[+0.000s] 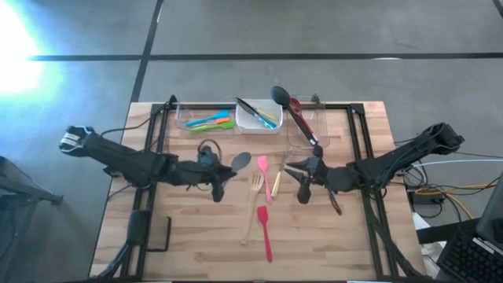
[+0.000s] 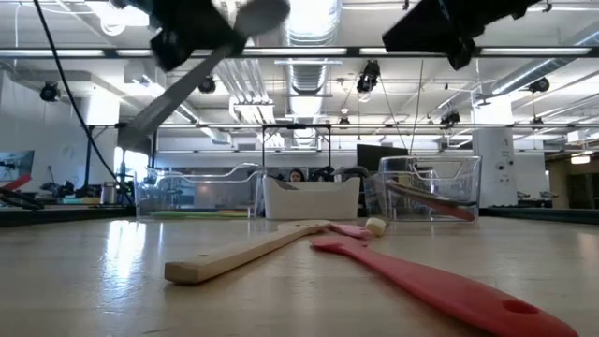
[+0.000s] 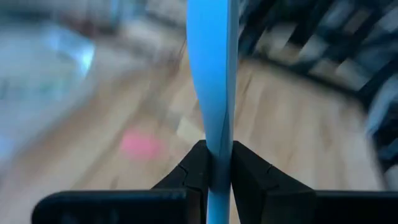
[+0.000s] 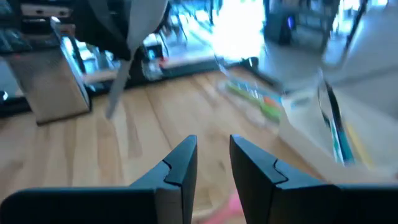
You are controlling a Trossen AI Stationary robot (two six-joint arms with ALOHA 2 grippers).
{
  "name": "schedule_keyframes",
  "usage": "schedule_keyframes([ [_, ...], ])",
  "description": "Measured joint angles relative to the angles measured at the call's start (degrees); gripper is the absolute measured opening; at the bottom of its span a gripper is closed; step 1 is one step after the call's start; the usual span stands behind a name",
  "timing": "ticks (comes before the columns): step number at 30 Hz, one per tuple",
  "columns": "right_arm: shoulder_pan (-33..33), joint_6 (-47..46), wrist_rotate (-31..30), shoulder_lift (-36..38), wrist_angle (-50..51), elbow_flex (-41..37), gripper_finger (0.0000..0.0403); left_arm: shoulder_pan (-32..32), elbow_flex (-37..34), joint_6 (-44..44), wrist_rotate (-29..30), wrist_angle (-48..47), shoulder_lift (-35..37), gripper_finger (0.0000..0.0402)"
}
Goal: Pick & Place Kitchen Items
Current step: Put the gray ladle into the right transparent bin
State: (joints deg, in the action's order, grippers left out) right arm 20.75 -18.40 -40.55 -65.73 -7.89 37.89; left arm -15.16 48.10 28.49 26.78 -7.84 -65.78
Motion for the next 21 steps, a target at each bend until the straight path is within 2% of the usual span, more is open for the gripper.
schedule_keyframes([
  [5, 0.0, 9.5, 0.0, -3.5, -14.0, 0.0, 0.0093, 1.1, 0.1, -15.2, -2.3, 16.9, 0.2, 0.0047],
  [8, 0.0, 13.6, 0.0, -6.5, -20.6, 0.1, 0.0089, 2.5, 0.1, -19.4, -6.1, 24.0, -0.1, 0.0047],
  [15, 0.0, 15.9, 0.0, -13.1, -24.2, 5.5, 0.0091, 6.6, 0.1, -21.6, -12.1, 28.4, -1.8, 0.0047],
  [21, 0.0, 16.1, 0.1, -18.3, -24.0, 11.4, 0.0141, 8.2, 0.1, -21.1, -15.4, 29.4, -3.2, 0.0047],
])
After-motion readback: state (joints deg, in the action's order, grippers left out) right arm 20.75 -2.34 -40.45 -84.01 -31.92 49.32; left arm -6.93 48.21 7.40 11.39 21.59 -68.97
